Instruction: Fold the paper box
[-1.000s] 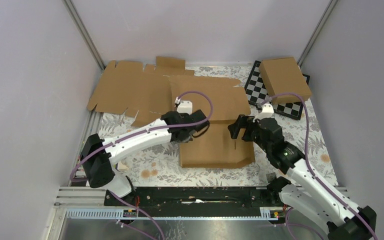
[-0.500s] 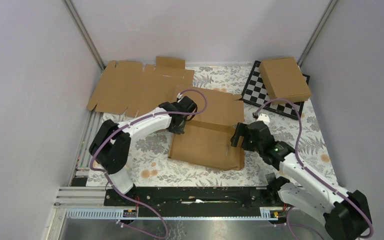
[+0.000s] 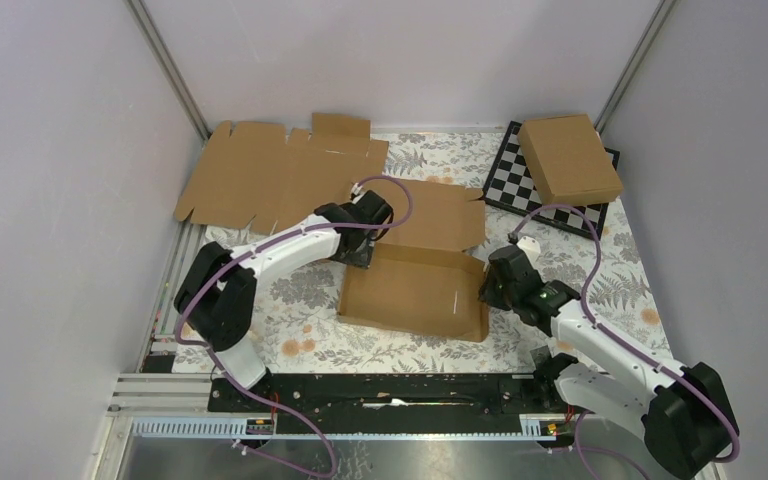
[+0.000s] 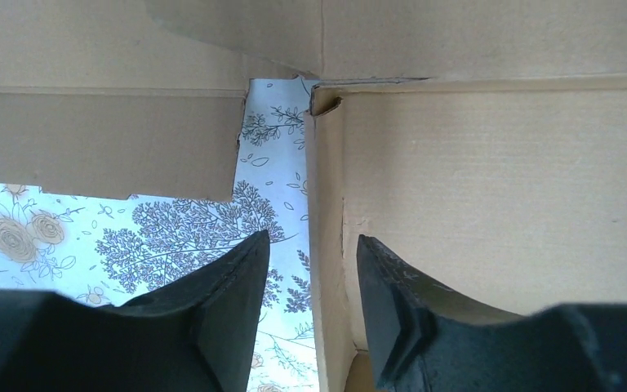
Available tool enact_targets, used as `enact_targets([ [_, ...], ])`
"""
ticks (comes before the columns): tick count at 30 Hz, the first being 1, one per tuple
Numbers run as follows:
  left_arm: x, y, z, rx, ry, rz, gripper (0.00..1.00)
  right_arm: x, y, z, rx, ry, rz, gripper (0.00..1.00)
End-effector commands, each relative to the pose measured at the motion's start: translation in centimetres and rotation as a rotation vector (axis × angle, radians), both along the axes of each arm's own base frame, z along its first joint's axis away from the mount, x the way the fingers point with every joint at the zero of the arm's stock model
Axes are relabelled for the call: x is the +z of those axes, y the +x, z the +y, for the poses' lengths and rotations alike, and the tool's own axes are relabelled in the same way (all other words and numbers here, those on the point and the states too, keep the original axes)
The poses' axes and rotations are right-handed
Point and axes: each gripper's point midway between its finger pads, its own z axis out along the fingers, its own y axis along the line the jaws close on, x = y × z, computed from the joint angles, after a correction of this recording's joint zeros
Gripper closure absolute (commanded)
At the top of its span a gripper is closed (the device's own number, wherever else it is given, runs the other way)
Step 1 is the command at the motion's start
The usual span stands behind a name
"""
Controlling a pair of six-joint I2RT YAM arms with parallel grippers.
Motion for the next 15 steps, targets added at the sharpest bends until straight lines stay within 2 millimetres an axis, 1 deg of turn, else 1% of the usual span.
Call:
enact_targets([
  [1, 2.2, 0.4, -0.1, 0.015, -0.057, -0.054, 0.50, 1.4, 0.4, -0.2, -0.024, 0.010, -0.044, 0.77],
  [3, 1.9, 0.3, 0.1, 0.031, -0.056, -0.047, 0.52, 1.8, 0.4, -0.1, -0.014, 0.016, -0.053, 0.86],
  [8, 0.5, -0.2, 0.6, 0.062, -0.065, -0.017, 0.54, 3.1, 0.8, -0.1, -0.004, 0.017, -0.096, 0.91],
  [9, 0.1, -0.4, 0.5, 0.063, -0.066, -0.006, 0.57, 3.5, 0.9, -0.1, 0.001, 0.019, -0.102, 0.92],
  [10, -0.2, -0.6, 0.6, 0.068, -0.065, 0.002, 0.62, 3.8, 1.0, 0.0, 0.004, 0.019, -0.110, 0.93],
  [11, -0.6, -0.7, 0.8, 0.077, -0.058, 0.009, 0.69, 4.1, 1.1, 0.1, 0.008, 0.021, -0.115, 0.94],
  [14, -1.6, -1.2, 1.7, 0.127, -0.030, 0.007, 0.87, 5.2, 1.3, 0.6, 0.028, 0.043, -0.137, 1.00],
  [15, -1.9, -1.4, 2.1, 0.140, -0.022, 0.006, 0.92, 5.6, 1.5, 0.7, 0.033, 0.052, -0.148, 1.00],
])
